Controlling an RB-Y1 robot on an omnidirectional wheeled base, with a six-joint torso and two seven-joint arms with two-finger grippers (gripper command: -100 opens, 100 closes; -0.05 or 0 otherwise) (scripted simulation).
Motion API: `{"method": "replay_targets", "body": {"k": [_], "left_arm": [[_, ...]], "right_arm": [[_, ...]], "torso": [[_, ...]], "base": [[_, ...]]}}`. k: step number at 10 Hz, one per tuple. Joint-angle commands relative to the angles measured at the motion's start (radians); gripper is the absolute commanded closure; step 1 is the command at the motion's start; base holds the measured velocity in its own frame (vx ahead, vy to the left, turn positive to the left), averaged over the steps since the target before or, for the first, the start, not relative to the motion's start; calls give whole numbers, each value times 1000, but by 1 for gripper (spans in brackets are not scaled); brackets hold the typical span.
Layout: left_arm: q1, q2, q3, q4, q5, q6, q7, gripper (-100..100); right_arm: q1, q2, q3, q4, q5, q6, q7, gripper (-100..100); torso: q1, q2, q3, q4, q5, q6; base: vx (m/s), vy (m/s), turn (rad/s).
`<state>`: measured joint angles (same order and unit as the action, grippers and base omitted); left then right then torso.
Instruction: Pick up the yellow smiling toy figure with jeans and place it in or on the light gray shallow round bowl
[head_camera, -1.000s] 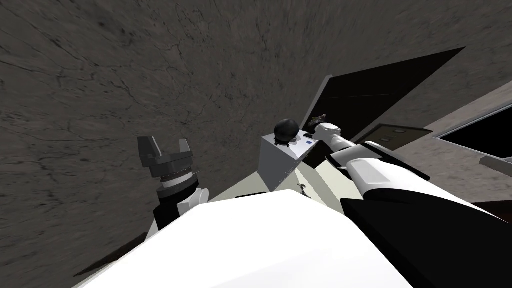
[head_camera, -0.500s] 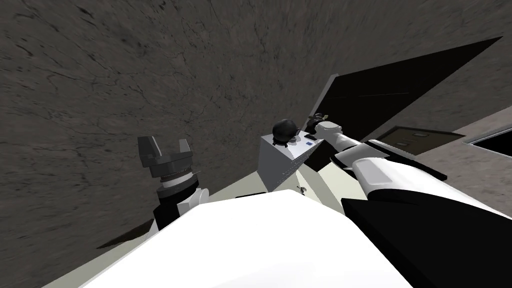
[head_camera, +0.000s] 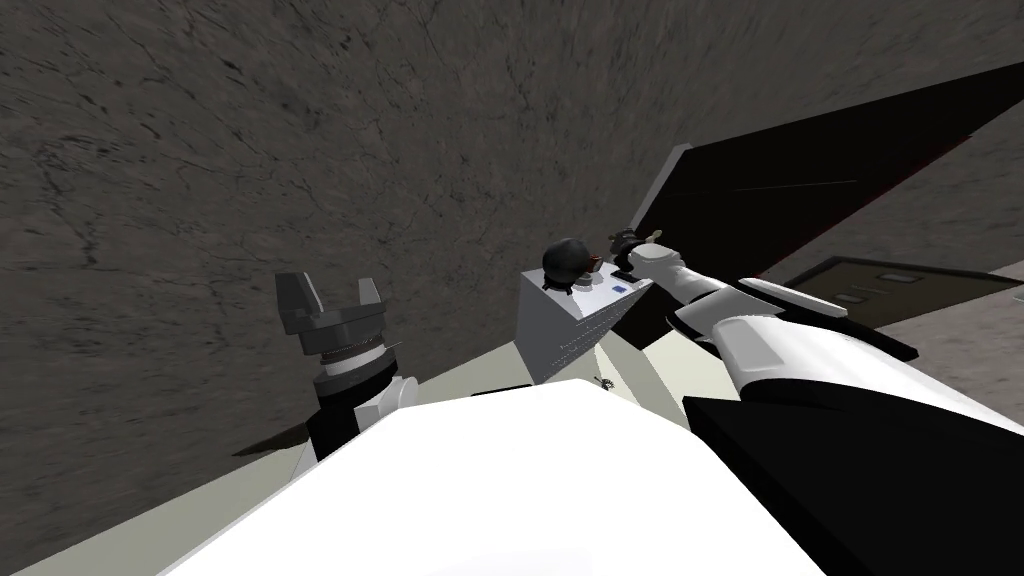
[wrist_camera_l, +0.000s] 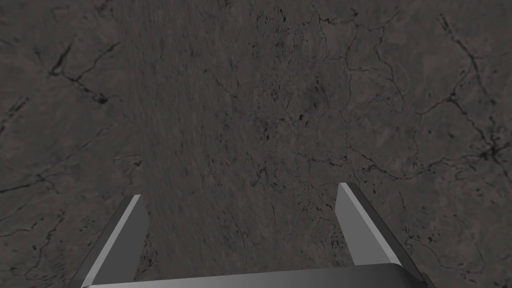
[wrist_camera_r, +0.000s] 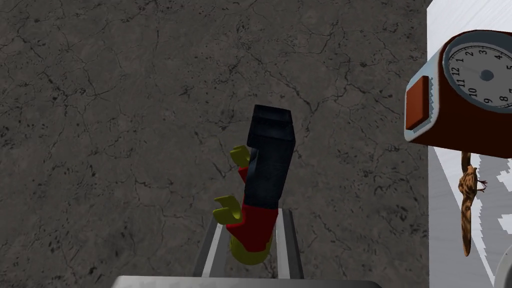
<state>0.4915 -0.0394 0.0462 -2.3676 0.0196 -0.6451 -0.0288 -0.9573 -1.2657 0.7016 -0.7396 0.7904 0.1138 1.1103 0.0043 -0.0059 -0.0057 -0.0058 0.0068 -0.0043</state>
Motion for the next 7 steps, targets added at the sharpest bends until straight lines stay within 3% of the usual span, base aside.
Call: {"method": "replay_targets", "body": {"k": [1,7], "left_arm": [[0,0,0,0,0,0,0,0],[0,0,0,0,0,0,0,0]], "right_arm": [[9,-22,48,-30,25,-27,50,100],[33,-41,142,-61,135,-121,187,100]], "torso": [[0,0,0,0,0,0],[2,-1,-1,-1,0,0]], "base": [[-43,-104,156],[-39,-79,101]]}}
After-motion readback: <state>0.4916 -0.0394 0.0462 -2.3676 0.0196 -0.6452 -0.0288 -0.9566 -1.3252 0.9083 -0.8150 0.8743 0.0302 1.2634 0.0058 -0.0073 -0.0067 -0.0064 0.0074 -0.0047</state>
